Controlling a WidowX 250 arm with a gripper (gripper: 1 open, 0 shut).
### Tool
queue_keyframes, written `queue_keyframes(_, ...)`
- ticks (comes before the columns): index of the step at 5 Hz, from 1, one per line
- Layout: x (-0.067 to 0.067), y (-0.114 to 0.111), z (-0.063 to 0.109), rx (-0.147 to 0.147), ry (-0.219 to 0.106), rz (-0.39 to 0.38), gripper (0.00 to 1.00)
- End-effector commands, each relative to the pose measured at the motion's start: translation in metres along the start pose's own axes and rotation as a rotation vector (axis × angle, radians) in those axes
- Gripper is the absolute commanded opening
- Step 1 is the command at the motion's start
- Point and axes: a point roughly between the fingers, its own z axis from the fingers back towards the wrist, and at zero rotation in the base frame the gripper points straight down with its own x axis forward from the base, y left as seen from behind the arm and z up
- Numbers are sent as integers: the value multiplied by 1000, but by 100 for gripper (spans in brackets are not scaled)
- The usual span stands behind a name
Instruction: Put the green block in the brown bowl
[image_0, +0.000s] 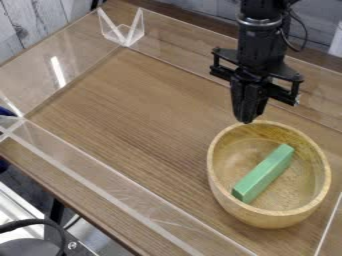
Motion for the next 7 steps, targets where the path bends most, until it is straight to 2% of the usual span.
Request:
queue_keyframes(1, 5, 4, 9, 3, -37, 7, 0)
queue_keyframes(4, 6, 10, 7, 6, -33, 17, 0)
queue_keyframes(5, 7, 11, 7, 8, -31, 20, 100)
queue_keyframes(7, 7, 16, 14, 14, -37, 35, 100)
